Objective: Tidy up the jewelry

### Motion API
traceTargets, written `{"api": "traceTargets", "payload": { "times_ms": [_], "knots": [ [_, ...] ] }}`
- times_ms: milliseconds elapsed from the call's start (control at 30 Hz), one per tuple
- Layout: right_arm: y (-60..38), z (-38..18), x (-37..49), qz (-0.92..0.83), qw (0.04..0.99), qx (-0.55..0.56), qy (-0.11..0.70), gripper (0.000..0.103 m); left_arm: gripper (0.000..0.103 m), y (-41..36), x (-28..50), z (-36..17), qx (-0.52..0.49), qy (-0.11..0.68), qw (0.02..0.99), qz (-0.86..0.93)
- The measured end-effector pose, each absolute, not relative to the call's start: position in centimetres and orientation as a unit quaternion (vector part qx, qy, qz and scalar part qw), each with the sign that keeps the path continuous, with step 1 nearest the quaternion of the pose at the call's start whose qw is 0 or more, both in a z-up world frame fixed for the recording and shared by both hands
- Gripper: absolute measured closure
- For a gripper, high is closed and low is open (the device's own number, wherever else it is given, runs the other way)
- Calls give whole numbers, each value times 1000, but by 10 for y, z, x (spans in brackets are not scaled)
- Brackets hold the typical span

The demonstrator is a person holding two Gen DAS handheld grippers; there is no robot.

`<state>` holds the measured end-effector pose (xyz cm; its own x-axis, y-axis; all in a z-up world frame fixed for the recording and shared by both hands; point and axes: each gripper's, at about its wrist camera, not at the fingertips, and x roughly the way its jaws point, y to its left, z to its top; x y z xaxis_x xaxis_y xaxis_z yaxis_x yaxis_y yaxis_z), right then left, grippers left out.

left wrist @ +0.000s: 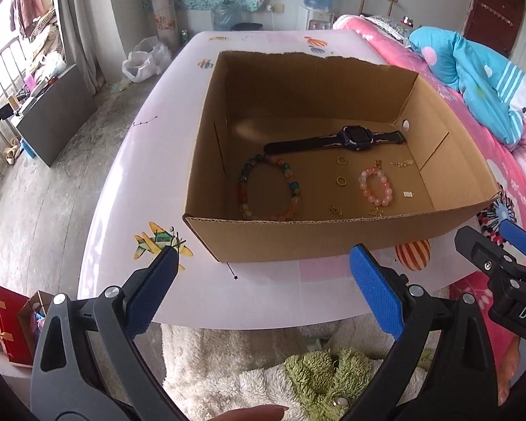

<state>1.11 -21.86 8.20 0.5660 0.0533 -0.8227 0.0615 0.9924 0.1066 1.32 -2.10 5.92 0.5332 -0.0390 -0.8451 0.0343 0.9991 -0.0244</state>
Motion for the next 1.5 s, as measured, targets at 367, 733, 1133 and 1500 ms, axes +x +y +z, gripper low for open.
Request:
{"api": "traceTargets", "payload": {
  "times_ms": [367,733,1133,1500],
  "knots": [
    [-211,74,16,-5,876,49,480,7,8,-22,16,58,6,489,872,-26],
    [-209,74,17,0,874,44,484,7,8,-23,16,57,2,491,871,-25],
    [-209,75,17,0,874,42,484,7,8,-22,17,57,-1,496,868,-27],
    [-210,76,17,1,874,43,484,7,8,-21,17,57,-3,495,869,-25]
  ]
}}
